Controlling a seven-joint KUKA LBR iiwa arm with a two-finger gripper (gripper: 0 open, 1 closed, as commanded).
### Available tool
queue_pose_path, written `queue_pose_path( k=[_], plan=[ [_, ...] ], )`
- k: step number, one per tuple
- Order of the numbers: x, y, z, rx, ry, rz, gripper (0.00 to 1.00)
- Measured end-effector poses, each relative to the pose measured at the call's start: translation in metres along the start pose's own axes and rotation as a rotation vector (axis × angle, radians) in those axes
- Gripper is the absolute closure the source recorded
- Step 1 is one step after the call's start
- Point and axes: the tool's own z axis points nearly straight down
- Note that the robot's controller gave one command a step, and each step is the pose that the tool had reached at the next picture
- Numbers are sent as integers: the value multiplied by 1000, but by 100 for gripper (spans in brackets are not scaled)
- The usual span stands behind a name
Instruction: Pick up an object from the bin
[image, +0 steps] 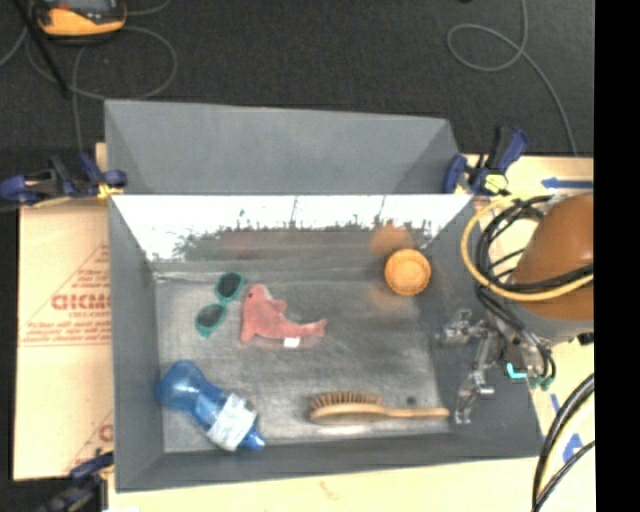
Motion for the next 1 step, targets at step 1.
queue_pose_path(
  k=[1],
  plan=[
    [-2,0,-3,2,-7,-3,0]
  ],
)
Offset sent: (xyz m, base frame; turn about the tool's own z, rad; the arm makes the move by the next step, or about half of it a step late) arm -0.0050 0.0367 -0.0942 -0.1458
